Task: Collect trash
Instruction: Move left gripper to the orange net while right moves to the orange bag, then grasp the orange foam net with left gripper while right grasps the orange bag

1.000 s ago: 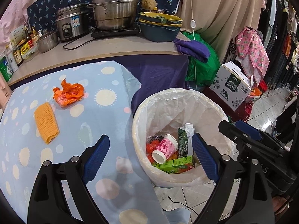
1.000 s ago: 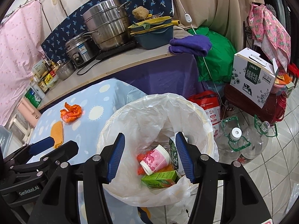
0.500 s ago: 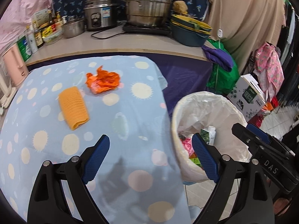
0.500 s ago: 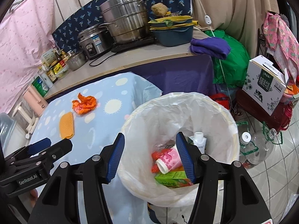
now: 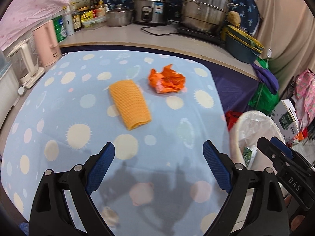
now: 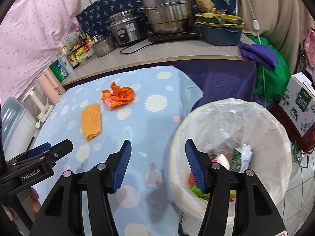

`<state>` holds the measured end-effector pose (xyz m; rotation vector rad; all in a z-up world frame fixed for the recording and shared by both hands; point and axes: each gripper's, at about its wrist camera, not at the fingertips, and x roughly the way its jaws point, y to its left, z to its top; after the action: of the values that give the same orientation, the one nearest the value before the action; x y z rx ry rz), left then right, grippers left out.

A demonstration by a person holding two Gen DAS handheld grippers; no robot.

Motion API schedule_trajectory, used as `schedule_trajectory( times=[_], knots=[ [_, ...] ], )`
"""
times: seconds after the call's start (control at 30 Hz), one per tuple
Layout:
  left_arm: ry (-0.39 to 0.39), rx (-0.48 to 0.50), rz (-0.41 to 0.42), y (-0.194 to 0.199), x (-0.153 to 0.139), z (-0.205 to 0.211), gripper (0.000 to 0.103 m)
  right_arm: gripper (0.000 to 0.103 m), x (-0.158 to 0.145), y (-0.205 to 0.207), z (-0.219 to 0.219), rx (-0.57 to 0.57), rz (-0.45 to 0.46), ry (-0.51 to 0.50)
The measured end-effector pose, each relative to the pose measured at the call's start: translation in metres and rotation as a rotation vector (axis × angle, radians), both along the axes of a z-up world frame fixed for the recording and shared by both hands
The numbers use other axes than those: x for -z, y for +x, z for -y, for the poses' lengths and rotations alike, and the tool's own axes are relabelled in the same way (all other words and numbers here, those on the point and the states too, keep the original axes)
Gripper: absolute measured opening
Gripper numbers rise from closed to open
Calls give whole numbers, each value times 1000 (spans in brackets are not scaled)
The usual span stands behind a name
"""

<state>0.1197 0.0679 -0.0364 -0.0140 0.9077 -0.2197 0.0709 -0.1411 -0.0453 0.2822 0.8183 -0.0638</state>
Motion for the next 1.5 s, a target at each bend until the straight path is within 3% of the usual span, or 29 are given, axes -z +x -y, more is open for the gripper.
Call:
schedule_trajectory(
  times=[0.53, 0.9, 1.23, 1.33, 1.4, 1.5],
  knots=[
    [-21, -128, -32, 59, 24, -53, 92, 62, 11, 113, -48, -93, 5, 11],
    [-37, -155, -69, 101, 45, -64, 92, 62, 44, 197, -56, -104, -33, 24],
    [-58, -144, -106, 130, 66, -58, 92, 62, 73, 241, -55, -93, -80, 28],
    [-64, -139, -116, 137, 73, -56, 92, 54, 81, 248, -56, -100, -96, 37],
    [-72, -136, -124, 140, 77, -54, 92, 38, 87, 250, -57, -108, -112, 41],
    [-94, -127, -139, 146, 84, -52, 90, 35, 89, 247, -59, -110, -98, 44]
  ],
)
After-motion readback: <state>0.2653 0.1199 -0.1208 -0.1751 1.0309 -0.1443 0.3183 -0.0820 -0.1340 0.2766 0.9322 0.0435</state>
